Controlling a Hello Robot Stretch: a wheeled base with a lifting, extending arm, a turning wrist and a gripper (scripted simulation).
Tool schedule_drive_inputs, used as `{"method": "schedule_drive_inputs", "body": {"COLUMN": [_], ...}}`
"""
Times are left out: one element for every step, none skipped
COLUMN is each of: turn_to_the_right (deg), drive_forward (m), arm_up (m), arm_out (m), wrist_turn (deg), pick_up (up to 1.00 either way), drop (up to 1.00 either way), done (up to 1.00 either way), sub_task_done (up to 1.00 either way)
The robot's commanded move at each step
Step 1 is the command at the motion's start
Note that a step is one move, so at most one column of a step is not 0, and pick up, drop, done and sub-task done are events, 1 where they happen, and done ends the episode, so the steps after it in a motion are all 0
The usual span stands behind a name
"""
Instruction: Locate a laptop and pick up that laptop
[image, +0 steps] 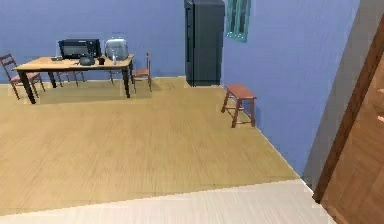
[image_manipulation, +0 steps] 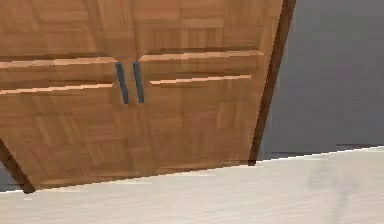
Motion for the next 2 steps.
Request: {"method": "schedule_drive_inputs", "body": {"turn_to_the_right": [-30.0, 0.0], "drive_forward": [0.00, 0.15], "arm_up": [0.00, 0.00], "arm_out": [0.00, 0.00], "wrist_turn": [0.0, 0.0], "pick_up": [0.00, 0.00], "drop": [0.00, 0.00], "done": [0.00, 0.00], "sub_task_done": [0.00, 0.00]}}
